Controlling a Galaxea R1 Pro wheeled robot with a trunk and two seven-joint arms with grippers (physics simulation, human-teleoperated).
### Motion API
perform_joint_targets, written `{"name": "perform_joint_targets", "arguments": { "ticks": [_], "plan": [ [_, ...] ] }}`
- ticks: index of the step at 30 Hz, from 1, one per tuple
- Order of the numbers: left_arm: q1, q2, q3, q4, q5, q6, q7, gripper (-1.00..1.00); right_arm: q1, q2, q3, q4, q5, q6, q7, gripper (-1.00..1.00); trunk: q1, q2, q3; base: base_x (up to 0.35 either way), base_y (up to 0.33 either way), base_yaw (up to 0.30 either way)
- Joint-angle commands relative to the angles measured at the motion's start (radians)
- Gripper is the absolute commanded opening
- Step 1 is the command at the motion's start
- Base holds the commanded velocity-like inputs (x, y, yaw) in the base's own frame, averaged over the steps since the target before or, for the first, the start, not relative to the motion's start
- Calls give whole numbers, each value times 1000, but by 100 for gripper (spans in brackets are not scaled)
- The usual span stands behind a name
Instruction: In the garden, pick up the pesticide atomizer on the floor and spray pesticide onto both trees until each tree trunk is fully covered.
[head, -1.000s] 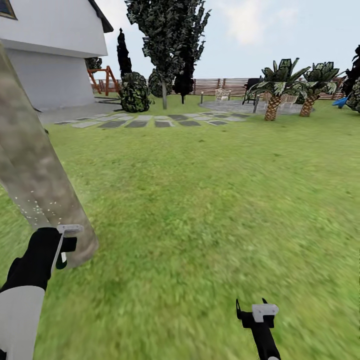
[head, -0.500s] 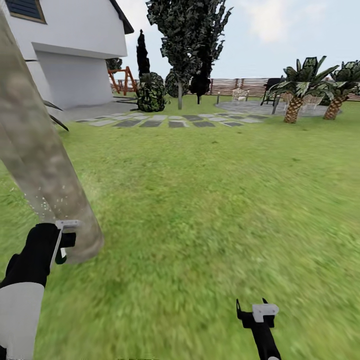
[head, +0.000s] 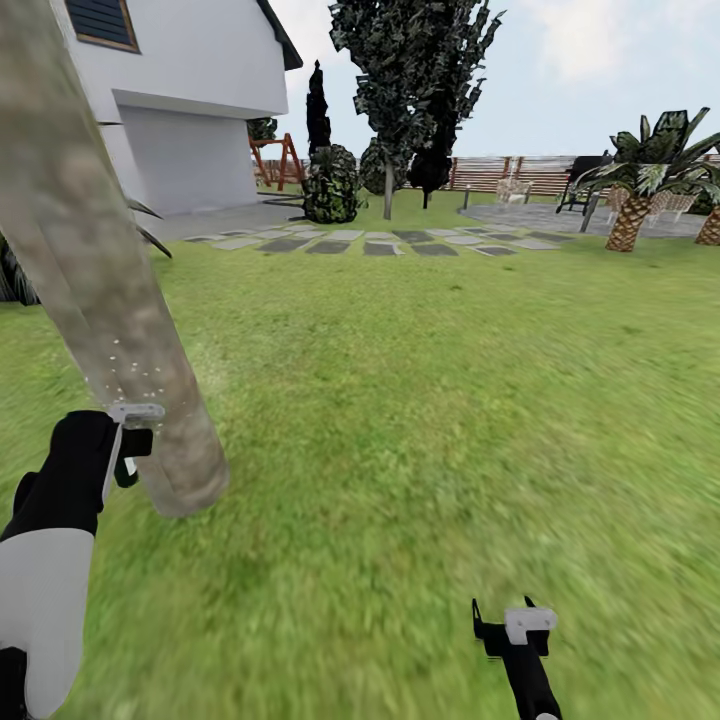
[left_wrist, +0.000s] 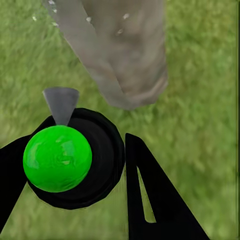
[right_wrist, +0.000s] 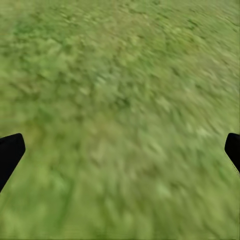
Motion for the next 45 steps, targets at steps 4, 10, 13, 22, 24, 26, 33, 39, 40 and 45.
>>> {"name": "perform_joint_targets", "arguments": {
  "ticks": [4, 10, 13, 22, 24, 26, 33, 39, 40, 45],
  "plan": [
    [1, 1, -1, 0, -1, 0, 1, -100, 0, -1, 0, 0, 0, 0, 0, 100, 0, 0, 0, 239, -162, 0],
    [2, 3, -1, 0, -1, -2, 1, -100, 0, -1, 0, 0, 0, 0, 0, 100, 0, 0, 0, 216, -189, 0],
    [4, 4, -1, 2, -1, -2, 1, -100, 0, -1, 0, 0, 0, 0, 0, 100, 0, 0, 0, 114, -254, 0],
    [5, 7, -1, 7, -3, -2, 1, -100, 0, -1, 0, 0, 0, 0, 0, 100, 0, 0, 0, 99, -261, 85],
    [5, 8, -1, 10, -3, -3, 1, -100, 0, -1, 0, 0, 0, 0, 0, 100, 0, 0, 0, 99, -262, 262],
    [6, 9, 0, 13, -3, -3, 1, -100, 0, -1, 0, 0, 0, 0, 0, 100, 0, 0, 0, 99, -262, 273],
    [53, 11, 9, 15, -2, -6, 9, -100, 0, -1, 0, 0, 0, 0, 0, 100, 0, 0, 0, 122, -262, 278],
    [57, 11, 11, 16, -1, -7, 31, -100, 0, -1, 0, 0, 0, 0, 0, 100, 0, 0, 0, 147, -261, 278],
    [57, 10, 11, 16, -1, -8, 31, -100, 0, -1, 0, 0, 0, 0, 0, 100, 0, 0, 0, 170, -247, 278],
    [57, 9, 9, 16, -1, -8, 31, -100, 0, -1, 0, 0, 0, 0, 0, 100, 0, 0, 0, 191, -233, 275]
  ]
}}
